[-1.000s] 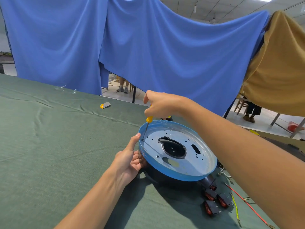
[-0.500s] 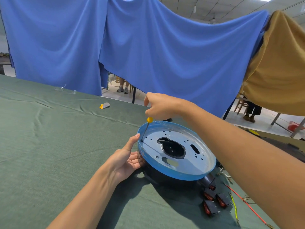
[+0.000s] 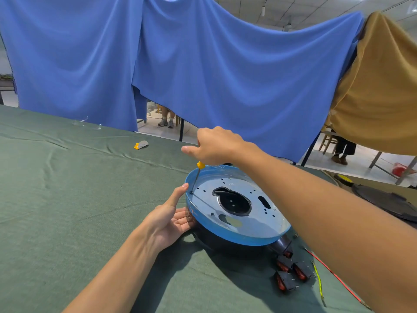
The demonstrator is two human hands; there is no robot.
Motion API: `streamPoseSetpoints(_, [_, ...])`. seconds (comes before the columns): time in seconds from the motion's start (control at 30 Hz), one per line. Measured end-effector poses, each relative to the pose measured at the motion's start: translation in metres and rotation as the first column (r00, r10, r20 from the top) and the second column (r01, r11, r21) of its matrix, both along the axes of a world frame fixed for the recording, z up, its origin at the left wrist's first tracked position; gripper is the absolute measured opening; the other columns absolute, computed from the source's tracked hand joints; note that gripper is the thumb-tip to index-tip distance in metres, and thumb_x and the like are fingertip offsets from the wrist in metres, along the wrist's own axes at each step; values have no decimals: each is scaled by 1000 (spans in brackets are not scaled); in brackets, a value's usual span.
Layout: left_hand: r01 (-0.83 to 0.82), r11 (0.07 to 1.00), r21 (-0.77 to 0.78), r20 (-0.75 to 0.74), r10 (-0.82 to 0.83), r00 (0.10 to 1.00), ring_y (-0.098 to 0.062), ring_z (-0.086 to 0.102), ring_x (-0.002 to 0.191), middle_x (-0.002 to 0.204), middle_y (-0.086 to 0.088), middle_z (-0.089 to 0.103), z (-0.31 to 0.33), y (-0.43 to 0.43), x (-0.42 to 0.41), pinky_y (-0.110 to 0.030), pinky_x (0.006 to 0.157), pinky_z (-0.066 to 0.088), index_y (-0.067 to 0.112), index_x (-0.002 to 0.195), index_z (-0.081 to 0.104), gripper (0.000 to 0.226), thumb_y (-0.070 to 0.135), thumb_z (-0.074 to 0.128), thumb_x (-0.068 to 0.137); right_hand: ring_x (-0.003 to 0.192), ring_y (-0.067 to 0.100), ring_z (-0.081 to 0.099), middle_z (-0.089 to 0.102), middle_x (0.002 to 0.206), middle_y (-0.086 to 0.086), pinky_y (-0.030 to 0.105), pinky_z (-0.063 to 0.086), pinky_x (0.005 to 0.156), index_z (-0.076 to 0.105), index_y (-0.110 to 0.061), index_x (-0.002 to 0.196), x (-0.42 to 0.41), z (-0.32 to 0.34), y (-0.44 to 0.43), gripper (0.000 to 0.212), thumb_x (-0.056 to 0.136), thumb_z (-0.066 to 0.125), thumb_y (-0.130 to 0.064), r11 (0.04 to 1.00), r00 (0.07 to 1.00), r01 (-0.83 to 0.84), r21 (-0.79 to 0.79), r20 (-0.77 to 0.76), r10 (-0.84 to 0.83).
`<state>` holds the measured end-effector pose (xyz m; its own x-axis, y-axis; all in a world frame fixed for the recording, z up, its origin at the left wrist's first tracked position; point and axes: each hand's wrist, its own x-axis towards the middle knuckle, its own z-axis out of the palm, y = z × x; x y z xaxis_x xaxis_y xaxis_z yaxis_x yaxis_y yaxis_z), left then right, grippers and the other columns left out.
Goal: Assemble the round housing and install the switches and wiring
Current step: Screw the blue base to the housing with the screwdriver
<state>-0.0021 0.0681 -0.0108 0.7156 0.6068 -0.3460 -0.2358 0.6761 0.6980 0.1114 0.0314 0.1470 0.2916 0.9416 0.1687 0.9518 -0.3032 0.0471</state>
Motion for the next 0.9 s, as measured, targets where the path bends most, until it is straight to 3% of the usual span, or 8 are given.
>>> streamPoseSetpoints(0.1, [-12,1000,-7,-2,12,1000,-37,73,86,95,-28,71,0,0,0,-39,58,60,-8,109,56,71,35,84,60,55,15,50,54,74,2,19,37,41,47,-12,112,-2,14,-5,35,89,55,-36,988,988,-49,-149,-152,26])
streamPoseSetpoints(0.17, [-10,1000,-11,-5,10,1000,-37,73,86,95,-28,71,0,1,0,-39,58,60,-8,108,56,72,35,85,58,49,14,53,58,71,5,11,31,31,53,-7,117,-2,18,-5,31,88,55,-19,984,983,-101,-148,-169,76])
streamPoseSetpoints(0.33, [-5,1000,-9,-1,5,1000,-37,73,87,95,-28,72,0,1,0,-40,60,61,-8,109,56,73,35,85,58,84,27,55,54,93,7,31,40,53,55,-11,97,0,5,2,19,91,58,-29,991,991,-126,32,-30,127])
streamPoseSetpoints(0.47, [-3,1000,-6,-4,3,1000,-36,73,89,97,-28,71,1,0,0,-39,64,61,-8,111,56,73,35,85,59,73,27,45,41,73,1,32,30,55,37,-18,68,0,-5,3,38,98,47,-40,997,998,-42,60,48,39])
streamPoseSetpoints(0.57, [-8,1000,-8,-4,8,1000,-36,73,87,95,-28,72,1,0,0,-39,61,61,-8,110,56,73,36,85,59,64,18,52,51,76,1,26,37,48,48,-16,93,-2,8,0,35,93,50,-51,995,998,-38,-90,-46,34])
streamPoseSetpoints(0.67, [-11,1000,-18,-5,11,1000,-37,73,87,94,-28,72,1,0,1,-40,59,61,-8,109,55,73,35,85,59,52,11,55,57,75,2,12,34,32,49,-10,119,-6,19,-3,31,91,53,-21,979,981,-115,-171,-174,85])
streamPoseSetpoints(0.8, [-1,1000,-12,-9,1,1000,-37,73,86,92,-28,72,1,0,0,-39,60,61,-8,107,56,70,36,85,60,75,22,57,53,95,7,28,43,52,52,-13,105,-4,11,1,17,91,58,-20,987,987,-159,-10,-24,158])
streamPoseSetpoints(0.9, [-1,1000,-15,-9,0,1000,-37,73,86,92,-28,72,0,0,-1,-39,59,61,-8,104,56,66,35,85,63,77,27,47,48,83,6,35,36,61,45,-14,78,-2,-1,4,28,98,51,-34,989,988,-134,64,92,128])
